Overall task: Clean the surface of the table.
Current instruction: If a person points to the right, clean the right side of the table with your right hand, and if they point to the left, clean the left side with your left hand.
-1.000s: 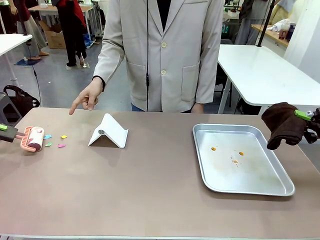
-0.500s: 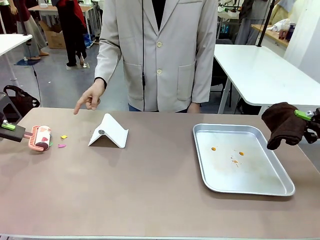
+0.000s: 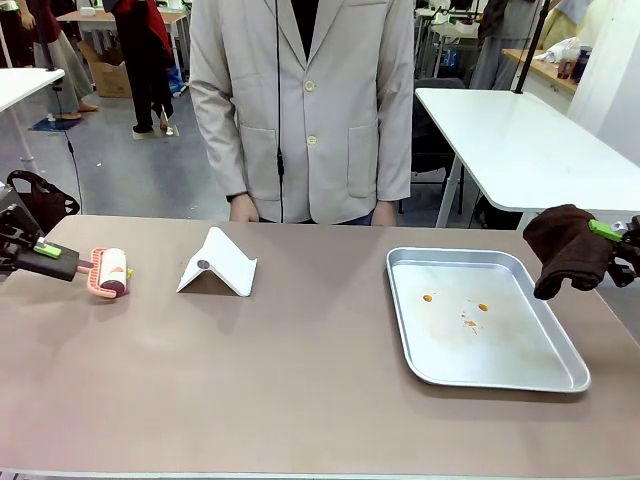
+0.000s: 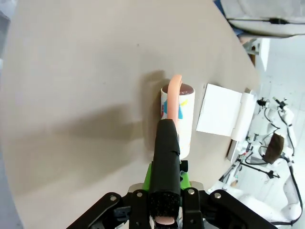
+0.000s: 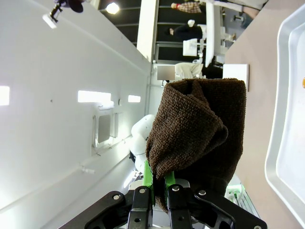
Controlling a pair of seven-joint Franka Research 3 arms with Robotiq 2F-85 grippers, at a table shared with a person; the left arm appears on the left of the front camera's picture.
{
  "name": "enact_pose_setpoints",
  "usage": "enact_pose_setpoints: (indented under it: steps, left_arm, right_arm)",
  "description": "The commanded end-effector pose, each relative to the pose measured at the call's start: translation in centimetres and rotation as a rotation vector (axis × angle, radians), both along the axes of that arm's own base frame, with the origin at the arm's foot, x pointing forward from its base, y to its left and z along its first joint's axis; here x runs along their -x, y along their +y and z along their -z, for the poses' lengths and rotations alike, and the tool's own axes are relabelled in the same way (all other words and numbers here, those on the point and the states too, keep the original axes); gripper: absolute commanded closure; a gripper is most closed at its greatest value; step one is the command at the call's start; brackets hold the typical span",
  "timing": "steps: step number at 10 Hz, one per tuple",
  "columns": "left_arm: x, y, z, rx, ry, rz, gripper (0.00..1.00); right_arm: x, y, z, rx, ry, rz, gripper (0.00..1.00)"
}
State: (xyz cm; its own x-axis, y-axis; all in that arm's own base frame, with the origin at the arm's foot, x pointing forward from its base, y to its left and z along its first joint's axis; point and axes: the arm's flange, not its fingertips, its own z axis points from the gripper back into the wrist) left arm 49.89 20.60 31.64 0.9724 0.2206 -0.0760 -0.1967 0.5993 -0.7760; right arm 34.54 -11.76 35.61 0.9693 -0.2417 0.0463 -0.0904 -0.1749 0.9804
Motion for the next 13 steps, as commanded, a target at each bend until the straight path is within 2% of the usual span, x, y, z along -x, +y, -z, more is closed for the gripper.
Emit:
enact_pose_setpoints:
  steps: [1,5,8,10,12,13]
  left_arm:
    - [0.4,-2.1,4.0,-0.093,0.087,0.099,0.78]
    - [-2.1,-3.9,3.7,-0.059,0.082,0.136,0.78]
    - [-1.8,-3.9,0.8,0.052,-0.019,0.179,0.78]
    - [0.8,-2.3,-3.0,0.163,-0.142,0.217,0.78]
    - [4.4,-0.4,-6.1,0.243,-0.222,0.297,0.78]
    - [6.2,0.6,-7.1,0.286,-0.224,0.333,0.78]
  right_arm:
    - [0.1,0.1,-0.4,-0.009,-0.013,-0.013,1.0]
    - [0.1,0.1,-0.4,-0.009,-0.013,-0.013,1.0]
    - [0.1,0.1,-0.4,-0.009,-0.013,-0.013,1.0]
    - [0.1,0.1,-0.4,-0.009,-0.013,-0.013,1.0]
    - [0.1,0.1,-0.4,-0.009,-0.013,-0.013,1.0]
    - [0.1,0.1,-0.4,-0.009,-0.013,-0.013,1.0]
